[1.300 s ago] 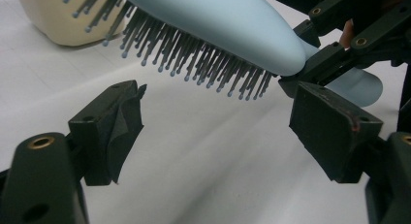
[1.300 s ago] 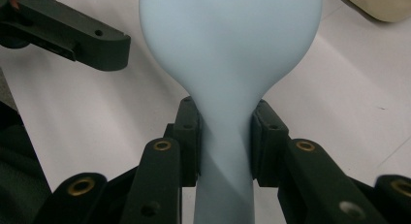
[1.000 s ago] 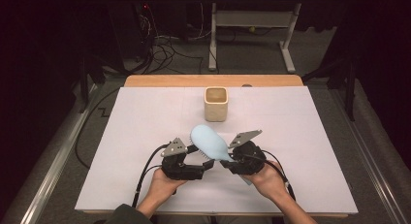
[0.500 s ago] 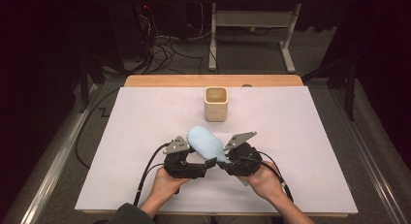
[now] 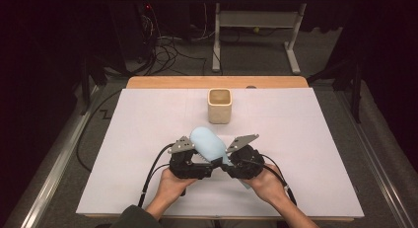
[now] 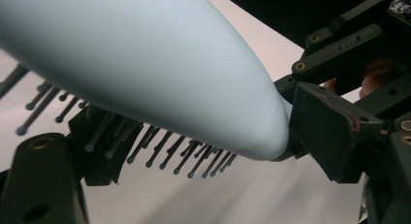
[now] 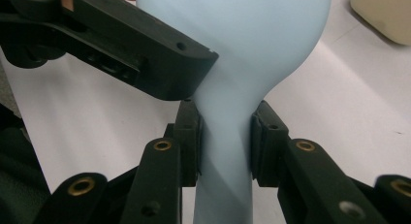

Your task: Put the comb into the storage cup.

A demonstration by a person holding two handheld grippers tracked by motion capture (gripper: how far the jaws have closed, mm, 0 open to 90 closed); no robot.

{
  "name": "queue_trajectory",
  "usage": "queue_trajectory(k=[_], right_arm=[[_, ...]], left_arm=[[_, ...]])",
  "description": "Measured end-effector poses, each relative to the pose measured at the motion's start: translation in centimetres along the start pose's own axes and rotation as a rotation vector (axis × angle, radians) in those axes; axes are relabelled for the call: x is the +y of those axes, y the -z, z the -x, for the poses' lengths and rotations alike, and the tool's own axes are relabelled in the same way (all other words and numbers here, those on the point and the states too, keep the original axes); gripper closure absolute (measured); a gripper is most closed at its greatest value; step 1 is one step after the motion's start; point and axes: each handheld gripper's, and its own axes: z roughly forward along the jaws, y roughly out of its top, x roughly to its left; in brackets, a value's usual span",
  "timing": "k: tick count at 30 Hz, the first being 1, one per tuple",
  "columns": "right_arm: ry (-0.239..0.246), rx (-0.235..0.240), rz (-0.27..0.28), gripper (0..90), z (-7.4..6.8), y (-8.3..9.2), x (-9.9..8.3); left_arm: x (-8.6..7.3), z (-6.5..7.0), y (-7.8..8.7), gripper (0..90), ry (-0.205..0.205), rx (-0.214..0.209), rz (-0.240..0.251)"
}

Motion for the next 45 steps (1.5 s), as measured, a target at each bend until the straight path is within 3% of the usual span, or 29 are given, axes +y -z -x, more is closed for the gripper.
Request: queue_trajectory(k=[7, 15, 21, 28, 36, 38, 45], right_arm=[[0.018, -0.013, -0.011, 70.5, -0.2, -0.1, 0.1], [0.027, -0.023, -0.02, 70.6, -0.3, -0.6, 0.3], [0.044, -0.039, -0.028, 70.5, -0.4, -0.8, 0.5], [0.063, -0.048, -0.016, 70.5, -0.6, -1.0, 1.2], [0.083, -0.053, 0.001, 70.3, -0.7, -1.0, 1.4], [0.089, -0.057, -0.004, 70.1, -0.7, -1.1, 1.3], [0.092, -0.054, 0.016, 70.1, -0.8, -1.2, 1.5]], left_arm=[[0.3, -0.2, 0.1, 24.8, 0.061, -0.025, -0.045], [0.3, -0.3, 0.3, 27.5, 0.062, -0.013, -0.069], [0.6, -0.6, 0.8, 33.4, 0.081, -0.031, -0.095], [0.8, -0.8, 1.5, 38.2, 0.098, -0.034, -0.084], [1.2, -1.0, 2.3, 45.3, 0.101, -0.066, -0.06], [1.3, -1.1, 2.6, 48.8, 0.11, -0.09, -0.043], [2.1, -0.6, 3.1, 54.0, 0.073, -0.092, -0.031]])
